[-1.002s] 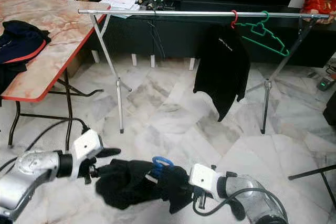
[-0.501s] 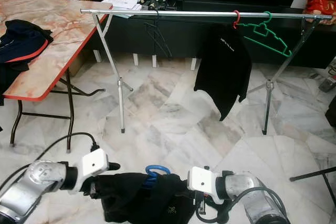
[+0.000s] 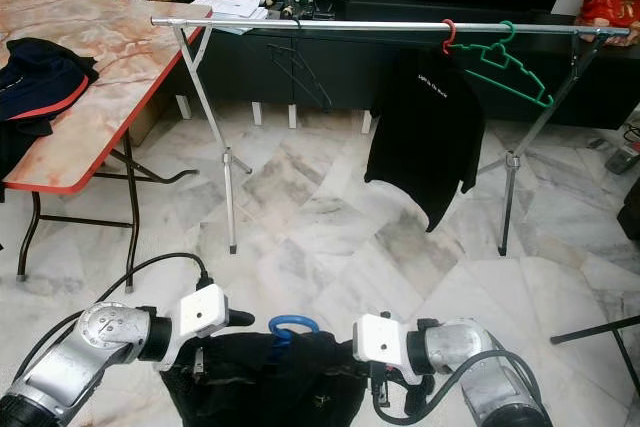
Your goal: Hang hanger
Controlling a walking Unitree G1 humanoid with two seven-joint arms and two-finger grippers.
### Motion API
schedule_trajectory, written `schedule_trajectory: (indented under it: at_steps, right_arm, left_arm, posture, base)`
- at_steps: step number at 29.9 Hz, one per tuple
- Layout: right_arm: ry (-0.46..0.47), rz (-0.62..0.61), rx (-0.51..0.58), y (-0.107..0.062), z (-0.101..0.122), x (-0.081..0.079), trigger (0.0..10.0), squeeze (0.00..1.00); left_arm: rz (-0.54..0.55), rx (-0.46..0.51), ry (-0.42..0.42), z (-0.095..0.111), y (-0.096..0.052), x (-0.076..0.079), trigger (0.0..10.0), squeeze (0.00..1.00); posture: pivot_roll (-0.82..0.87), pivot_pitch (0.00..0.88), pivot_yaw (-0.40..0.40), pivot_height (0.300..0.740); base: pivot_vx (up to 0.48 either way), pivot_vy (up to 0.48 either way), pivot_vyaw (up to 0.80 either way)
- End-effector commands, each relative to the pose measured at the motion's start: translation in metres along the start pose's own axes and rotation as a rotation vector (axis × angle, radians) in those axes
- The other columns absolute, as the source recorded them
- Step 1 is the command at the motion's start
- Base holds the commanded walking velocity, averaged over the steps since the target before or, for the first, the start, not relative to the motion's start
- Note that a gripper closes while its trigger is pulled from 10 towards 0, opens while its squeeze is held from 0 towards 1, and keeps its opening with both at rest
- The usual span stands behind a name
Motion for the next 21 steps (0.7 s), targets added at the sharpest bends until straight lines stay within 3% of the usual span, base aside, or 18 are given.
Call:
schedule_trajectory:
  at_steps: [1,6,7,8,10,11,12,21]
  right_arm:
    - [-0.039,-0.016,0.038,0.001,0.012,0.010,0.0,0.00]
    - [-0.043,-0.008,0.030,0.002,0.013,0.012,0.0,0.00]
    - [-0.044,-0.012,0.031,0.003,0.013,0.013,0.0,0.00]
    - [-0.044,-0.017,0.033,0.003,0.014,0.015,0.0,0.00]
    - [-0.044,-0.018,0.034,0.004,0.014,0.015,0.0,0.00]
    - [-0.044,-0.019,0.035,0.004,0.014,0.016,0.0,0.00]
    - [-0.044,-0.020,0.035,0.004,0.015,0.016,0.0,0.00]
    - [-0.041,-0.030,0.033,0.005,0.015,0.018,0.0,0.00]
  left_arm:
    - [-0.027,0.004,0.004,0.001,0.003,0.003,10.0,0.00]
    - [-0.054,0.020,0.010,0.005,0.010,0.008,10.0,0.00]
    - [-0.059,0.025,0.008,0.007,0.012,0.009,6.4,0.00]
    - [-0.060,0.027,0.008,0.007,0.013,0.009,3.8,0.00]
    - [-0.061,0.027,0.008,0.008,0.013,0.009,3.8,0.00]
    - [-0.061,0.029,0.009,0.008,0.014,0.009,0.8,0.00]
    - [-0.063,0.030,0.007,0.008,0.014,0.010,0.0,0.00]
    - [-0.047,0.047,0.002,0.014,0.020,0.008,0.0,0.00]
  posture:
    - [0.04,0.126,-0.009,0.740]
    - [0.05,0.121,-0.010,0.740]
    - [0.05,0.118,-0.008,0.740]
    - [0.05,0.118,-0.008,0.740]
    - [0.05,0.118,-0.008,0.740]
    - [0.04,0.114,-0.006,0.740]
    - [0.04,0.113,-0.006,0.740]
    - [0.05,0.115,-0.006,0.740]
  base:
    - [0.000,0.000,0.00]
    - [0.000,0.000,0.00]
    - [0.000,0.000,0.00]
    - [0.000,0.000,0.00]
    - [0.000,0.000,0.00]
    - [0.000,0.000,0.00]
    - [0.000,0.000,0.00]
    - [0.000,0.000,0.00]
Point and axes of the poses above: a point about 5 cm out from each wrist's last joint towards the gripper, its own y axis pointing out of the wrist towards the gripper, its own z axis along the axis of the wrist's last joint, x = y × z, the point moved 4 cm from there along y, pointing out of the wrist towards the gripper, and after that the axes turned 12 degrees about -y, right-handed, at the moved point
